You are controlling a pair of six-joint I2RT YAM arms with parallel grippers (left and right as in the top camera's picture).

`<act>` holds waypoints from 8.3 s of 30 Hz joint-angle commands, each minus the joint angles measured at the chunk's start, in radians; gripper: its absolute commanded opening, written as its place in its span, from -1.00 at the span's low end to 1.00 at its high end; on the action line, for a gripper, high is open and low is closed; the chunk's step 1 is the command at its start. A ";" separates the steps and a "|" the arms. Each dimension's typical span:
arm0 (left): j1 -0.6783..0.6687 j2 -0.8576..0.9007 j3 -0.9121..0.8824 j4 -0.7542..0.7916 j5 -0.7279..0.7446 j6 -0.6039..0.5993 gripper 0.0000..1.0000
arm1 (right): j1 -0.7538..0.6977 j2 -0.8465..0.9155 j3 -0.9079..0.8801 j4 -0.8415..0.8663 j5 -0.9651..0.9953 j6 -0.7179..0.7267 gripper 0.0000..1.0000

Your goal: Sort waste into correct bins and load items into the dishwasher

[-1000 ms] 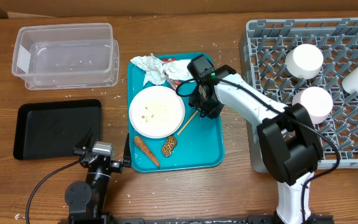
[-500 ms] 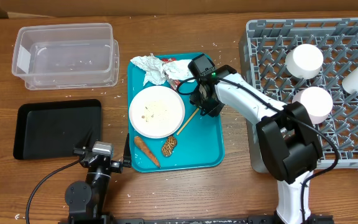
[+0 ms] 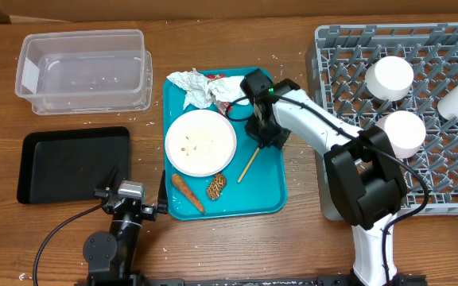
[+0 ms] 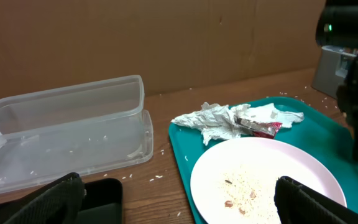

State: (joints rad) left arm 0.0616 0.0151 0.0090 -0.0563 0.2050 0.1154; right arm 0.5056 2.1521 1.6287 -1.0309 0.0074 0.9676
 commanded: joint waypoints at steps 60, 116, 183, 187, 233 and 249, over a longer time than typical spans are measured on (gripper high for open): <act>0.009 -0.004 -0.004 0.000 -0.006 0.017 1.00 | -0.524 -0.014 0.826 -0.553 -0.407 -1.064 0.65; 0.011 0.034 0.131 0.255 0.479 -0.206 1.00 | -0.397 -0.016 0.880 -0.409 -0.087 -0.955 1.00; -0.691 1.828 1.366 -0.689 -0.432 -0.637 1.00 | -0.888 -0.018 0.879 -0.309 -0.098 -0.761 1.00; -0.723 1.867 1.366 -0.679 -0.512 -0.663 0.97 | -0.888 -0.018 0.879 -0.309 -0.098 -0.761 1.00; -0.752 2.016 1.366 -0.615 -0.545 -0.643 -0.24 | -0.888 -0.018 0.879 -0.309 -0.098 -0.761 1.00; -0.752 2.025 1.366 -0.646 -0.545 -0.666 -0.55 | -0.888 -0.018 0.879 -0.309 -0.098 -0.761 1.00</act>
State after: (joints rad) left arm -0.6861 2.0171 1.3575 -0.7025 -0.3260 -0.5262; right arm -0.3817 2.1551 2.4912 -1.3464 -0.0933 0.2050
